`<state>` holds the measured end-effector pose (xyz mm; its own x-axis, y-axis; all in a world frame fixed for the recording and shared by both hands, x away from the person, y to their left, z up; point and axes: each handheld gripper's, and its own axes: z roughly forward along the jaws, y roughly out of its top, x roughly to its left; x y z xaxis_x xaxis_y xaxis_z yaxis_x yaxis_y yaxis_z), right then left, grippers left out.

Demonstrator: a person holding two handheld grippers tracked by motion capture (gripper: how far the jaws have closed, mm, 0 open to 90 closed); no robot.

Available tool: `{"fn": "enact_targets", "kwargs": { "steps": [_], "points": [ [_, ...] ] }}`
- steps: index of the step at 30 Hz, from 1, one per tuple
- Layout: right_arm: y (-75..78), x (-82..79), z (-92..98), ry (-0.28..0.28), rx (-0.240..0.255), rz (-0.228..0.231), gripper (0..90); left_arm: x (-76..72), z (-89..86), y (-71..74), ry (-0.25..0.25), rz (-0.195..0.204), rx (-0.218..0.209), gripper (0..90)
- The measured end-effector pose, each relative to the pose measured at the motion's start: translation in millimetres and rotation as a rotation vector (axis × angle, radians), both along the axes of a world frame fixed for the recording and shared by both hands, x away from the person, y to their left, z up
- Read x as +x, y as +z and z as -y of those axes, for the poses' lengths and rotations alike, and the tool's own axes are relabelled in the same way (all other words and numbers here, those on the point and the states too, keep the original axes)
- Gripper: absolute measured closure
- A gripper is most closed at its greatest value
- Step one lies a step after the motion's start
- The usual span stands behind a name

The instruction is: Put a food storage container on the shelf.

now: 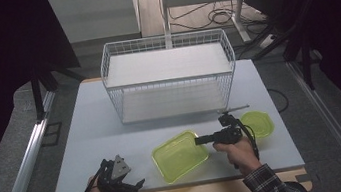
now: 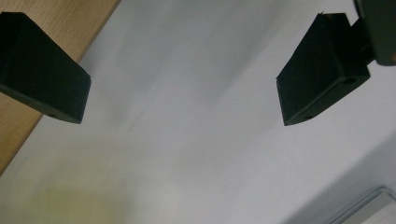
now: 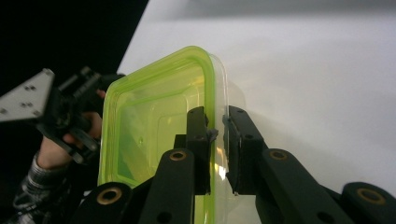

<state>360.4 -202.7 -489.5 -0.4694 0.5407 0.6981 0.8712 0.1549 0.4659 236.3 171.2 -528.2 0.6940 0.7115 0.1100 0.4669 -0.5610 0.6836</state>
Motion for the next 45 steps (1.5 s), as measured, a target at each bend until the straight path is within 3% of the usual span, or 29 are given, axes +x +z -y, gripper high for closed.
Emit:
{"fn": "enact_targets", "kwargs": {
  "steps": [18, 45],
  "points": [
    [33.3, 11.5, 16.6, -0.077, 0.076, 0.066, 80.1, 2.8, -4.7, -2.1, 0.016, -0.021, -0.015, 2.6],
    [85.7, 31.5, 23.0, -0.138, 0.134, 0.132, 80.0, 3.3, -4.4, -2.7, 0.011, -0.023, -0.011, 2.5]
  ]
}}
